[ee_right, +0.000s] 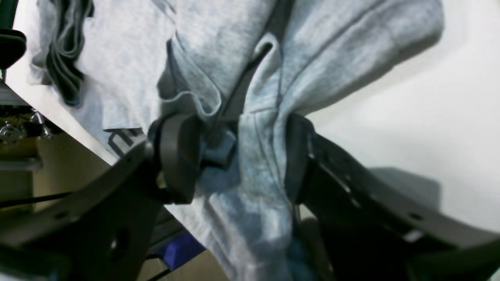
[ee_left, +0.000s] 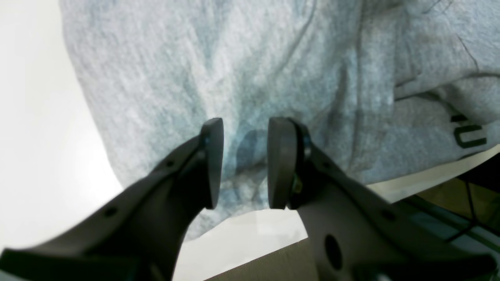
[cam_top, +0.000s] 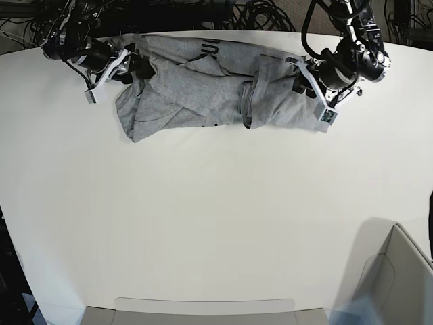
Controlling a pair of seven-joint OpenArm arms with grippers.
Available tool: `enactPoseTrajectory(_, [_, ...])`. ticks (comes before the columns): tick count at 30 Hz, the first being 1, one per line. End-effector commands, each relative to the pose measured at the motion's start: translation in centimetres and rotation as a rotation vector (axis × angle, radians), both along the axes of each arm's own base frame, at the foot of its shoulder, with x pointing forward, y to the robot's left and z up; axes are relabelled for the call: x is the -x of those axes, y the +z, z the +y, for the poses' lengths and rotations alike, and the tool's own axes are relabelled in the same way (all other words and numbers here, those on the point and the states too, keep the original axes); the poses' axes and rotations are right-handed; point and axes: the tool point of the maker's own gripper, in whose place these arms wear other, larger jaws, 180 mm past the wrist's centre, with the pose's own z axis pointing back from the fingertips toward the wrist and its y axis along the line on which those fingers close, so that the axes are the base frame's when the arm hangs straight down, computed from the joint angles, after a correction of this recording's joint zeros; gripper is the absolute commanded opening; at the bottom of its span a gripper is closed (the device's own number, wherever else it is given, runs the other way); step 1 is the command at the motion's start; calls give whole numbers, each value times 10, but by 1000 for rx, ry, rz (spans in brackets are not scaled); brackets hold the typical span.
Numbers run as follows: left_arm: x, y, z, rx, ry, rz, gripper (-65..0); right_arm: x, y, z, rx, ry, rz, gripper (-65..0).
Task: Fold the T-shirt properly
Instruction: 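Hold the strip with the left gripper and regrasp its end with the right gripper, then fold the strip end with the right gripper toward the left gripper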
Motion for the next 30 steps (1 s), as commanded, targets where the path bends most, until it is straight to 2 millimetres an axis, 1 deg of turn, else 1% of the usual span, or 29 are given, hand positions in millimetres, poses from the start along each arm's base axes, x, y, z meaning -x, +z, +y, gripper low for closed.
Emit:
enactPoseTrajectory(1, [-6,7,-1,5,-2,-35,-459,8,-4,0,22,29,30,-319])
enactPoseTrajectory(7, [-6,7,-1,5,-2,-35,-459,7,-4,5,10,23,27,-319])
enactPoseTrajectory(12, [-6,7,-1,5,-2,-35,-459,-7,0,12,-10,20,-1,-319])
enactPoseTrajectory(14, [-6,7,0,4,-2,-35,-459,-11,-4,16,-35,18,7,-319])
enactPoseTrajectory(16, [-6,7,0,4,-2,-35,-459,-8,-13,25,-65,33,41,-329])
enactPoseTrajectory(18, [-6,7,0,4,-2,-35,-459,-3,-22,34,-91,58,77,-365])
enactPoseTrajectory(21, [-6,7,0,2,-3,-35,-459,0,-29,45,-111,87,106,-469])
enactPoseTrajectory(23, [-7,8,0,2,-3,-36,-459,2,-32,42,-82,97,120,-550])
enactPoseTrajectory(26, [-8,8,0,2,-3,-39,-459,5,-37,38,-48,102,138,-650])
enactPoseTrajectory(27, [-8,8,0,2,-3,-39,-459,5,-38,37,-40,104,142,-650])
enactPoseTrajectory(30, [-8,8,0,1,-3,-39,-459,-3,-37,32,-15,99,135,-650])
